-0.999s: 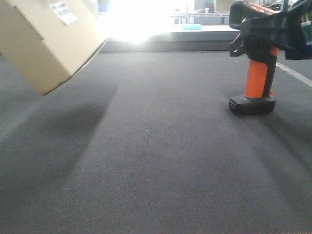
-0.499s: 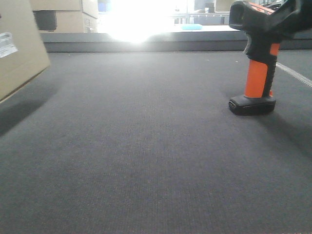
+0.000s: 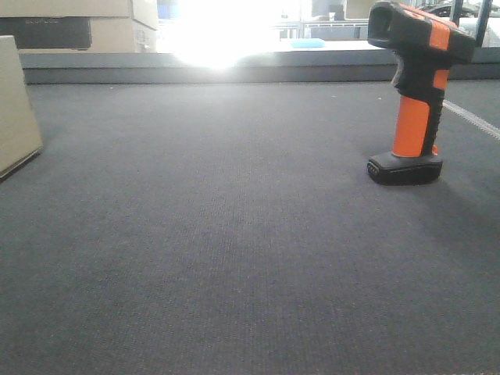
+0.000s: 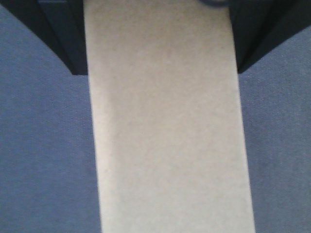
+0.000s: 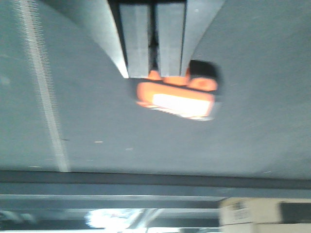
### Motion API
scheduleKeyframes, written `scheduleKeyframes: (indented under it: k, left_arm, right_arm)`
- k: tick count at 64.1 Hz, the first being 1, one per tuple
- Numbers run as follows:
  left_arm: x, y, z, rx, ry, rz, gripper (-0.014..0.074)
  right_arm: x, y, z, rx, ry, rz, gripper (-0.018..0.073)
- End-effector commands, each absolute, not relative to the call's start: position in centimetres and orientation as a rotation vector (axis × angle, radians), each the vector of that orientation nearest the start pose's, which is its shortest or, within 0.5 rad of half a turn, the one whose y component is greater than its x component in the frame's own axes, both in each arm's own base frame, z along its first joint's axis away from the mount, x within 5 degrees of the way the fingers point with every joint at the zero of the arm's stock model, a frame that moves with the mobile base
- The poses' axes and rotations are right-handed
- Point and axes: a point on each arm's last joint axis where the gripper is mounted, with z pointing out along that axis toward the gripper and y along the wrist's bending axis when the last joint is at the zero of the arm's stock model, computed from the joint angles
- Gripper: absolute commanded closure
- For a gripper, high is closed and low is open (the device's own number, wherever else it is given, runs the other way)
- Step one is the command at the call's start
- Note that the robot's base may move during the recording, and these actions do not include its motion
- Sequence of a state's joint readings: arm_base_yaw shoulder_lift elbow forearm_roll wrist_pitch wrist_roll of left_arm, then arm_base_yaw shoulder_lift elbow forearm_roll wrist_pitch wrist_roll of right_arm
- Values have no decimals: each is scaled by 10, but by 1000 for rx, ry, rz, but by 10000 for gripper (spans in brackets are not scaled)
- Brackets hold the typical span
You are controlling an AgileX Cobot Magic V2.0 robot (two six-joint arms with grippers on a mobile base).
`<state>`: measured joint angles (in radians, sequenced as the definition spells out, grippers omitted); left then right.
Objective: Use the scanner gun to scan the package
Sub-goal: 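Lower the tan box onto the belt with the left gripper, release scanner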
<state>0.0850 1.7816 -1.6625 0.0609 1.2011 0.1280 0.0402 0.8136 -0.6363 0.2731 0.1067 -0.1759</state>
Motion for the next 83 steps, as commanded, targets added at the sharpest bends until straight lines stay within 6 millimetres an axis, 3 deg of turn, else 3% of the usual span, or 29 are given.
scheduleKeyframes:
  k: [1, 9, 14, 26, 34, 46, 59, 72, 83]
  left_arm:
    - [380, 38, 319, 65, 2788, 127, 707]
    - [383, 37, 314, 64, 2799, 118, 699]
    - [383, 37, 314, 64, 2800, 118, 615]
    - [382, 37, 314, 64, 2806, 117, 198]
    - [380, 37, 315, 61, 2819, 116, -22]
    - [368, 34, 335, 53, 2782, 90, 20]
    - [340, 23, 377, 32, 2657, -41, 95]
    - [307, 19, 396, 27, 2553, -46, 408]
    - [274, 17, 390, 12, 2427, -24, 641]
  right_arm:
    - [173, 3, 338, 40, 1756, 75, 710]
    - [173, 1, 338, 47, 1754, 70, 710]
    - [173, 1, 338, 47, 1754, 70, 710]
    - [173, 1, 338, 47, 1754, 70, 710]
    - [173, 1, 338, 47, 1754, 70, 710]
    - [173, 1, 338, 33, 1755, 56, 710]
    - [172, 2, 334, 19, 1806, 60, 710]
    - [170, 3, 319, 18, 1856, 62, 710]
    - [158, 2, 299, 25, 1867, 55, 710]
